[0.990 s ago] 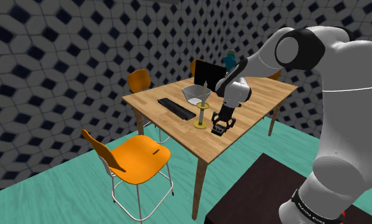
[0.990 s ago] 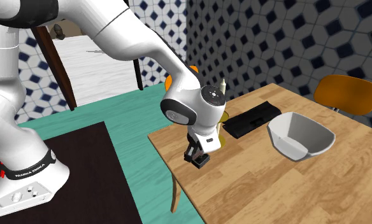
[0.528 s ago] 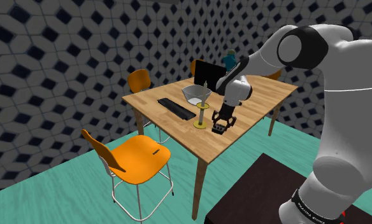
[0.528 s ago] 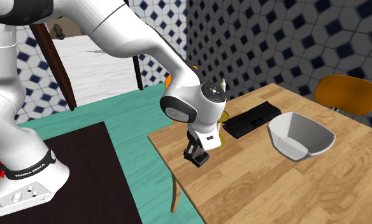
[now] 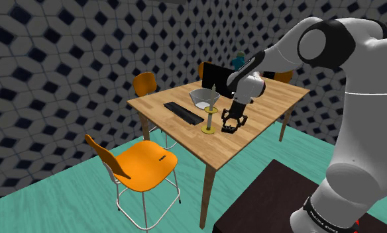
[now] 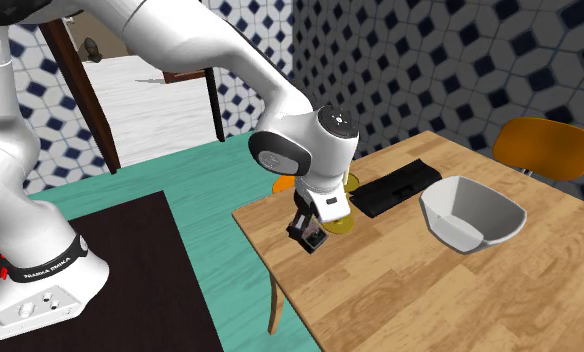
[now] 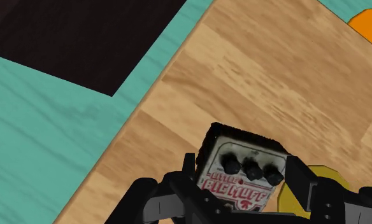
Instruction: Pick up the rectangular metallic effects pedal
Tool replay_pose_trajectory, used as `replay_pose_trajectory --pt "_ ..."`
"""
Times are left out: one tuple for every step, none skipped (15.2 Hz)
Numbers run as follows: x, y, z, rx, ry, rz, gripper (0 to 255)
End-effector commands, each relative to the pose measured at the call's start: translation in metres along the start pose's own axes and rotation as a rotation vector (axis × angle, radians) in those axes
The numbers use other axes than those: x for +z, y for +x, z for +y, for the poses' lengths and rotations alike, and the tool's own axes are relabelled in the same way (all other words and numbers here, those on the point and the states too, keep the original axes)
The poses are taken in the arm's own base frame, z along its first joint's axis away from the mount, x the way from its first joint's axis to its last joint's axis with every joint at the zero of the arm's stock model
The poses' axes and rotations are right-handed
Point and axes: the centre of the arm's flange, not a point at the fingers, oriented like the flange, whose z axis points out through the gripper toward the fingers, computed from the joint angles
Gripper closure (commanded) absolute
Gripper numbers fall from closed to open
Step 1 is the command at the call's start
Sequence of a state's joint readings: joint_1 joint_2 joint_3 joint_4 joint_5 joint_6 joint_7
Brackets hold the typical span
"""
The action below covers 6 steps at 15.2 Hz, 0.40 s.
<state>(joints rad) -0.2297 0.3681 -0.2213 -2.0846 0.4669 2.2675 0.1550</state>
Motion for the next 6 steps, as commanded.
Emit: replay_pose_trajectory --pt "-0.011 -0.003 -0.002 0.0 0.0 0.0 255" --pt "-0.016 -0.004 -0.003 0.0 0.0 0.0 255" --pt "-0.021 -0.005 -0.004 0.0 0.0 0.0 255" --pt "-0.026 -0.006 -0.005 0.0 0.0 0.0 255" --pt "-0.027 -0.006 -0.005 0.0 0.0 0.0 255" --pt "-0.027 -0.006 -0.005 0.0 0.0 0.0 255"
